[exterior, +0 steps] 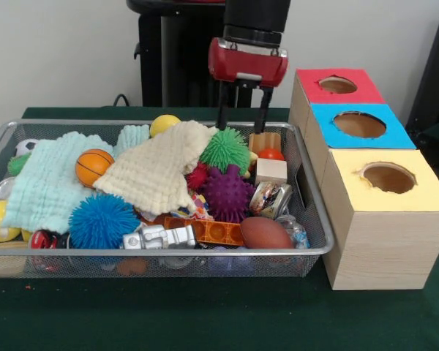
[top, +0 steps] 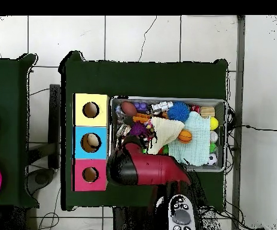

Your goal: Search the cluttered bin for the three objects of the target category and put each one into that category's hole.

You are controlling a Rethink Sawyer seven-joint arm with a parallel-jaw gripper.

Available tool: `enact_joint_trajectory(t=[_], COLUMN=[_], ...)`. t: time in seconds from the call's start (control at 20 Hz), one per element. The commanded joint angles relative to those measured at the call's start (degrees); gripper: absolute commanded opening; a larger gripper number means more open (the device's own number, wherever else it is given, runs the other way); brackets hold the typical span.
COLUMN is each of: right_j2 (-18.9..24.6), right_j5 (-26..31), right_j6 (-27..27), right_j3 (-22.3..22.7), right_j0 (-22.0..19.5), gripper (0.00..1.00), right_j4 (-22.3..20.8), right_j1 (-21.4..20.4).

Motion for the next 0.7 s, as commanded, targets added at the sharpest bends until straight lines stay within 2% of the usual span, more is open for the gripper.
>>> enact_joint_trajectory(t=[0.05,0.35,0.7], right_j2=[8.07,9.08,10.52], right_j5=[-6.05,-8.91,-13.77], right_j6=[12.00,11.93,11.51], right_j3=[-1.21,-2.84,-6.52], right_j0=[-0.16,0.39,0.03], gripper=[1.00,1.00,1.00], right_j4=[2.64,3.37,2.88], right_j1=[4.66,6.09,10.10])
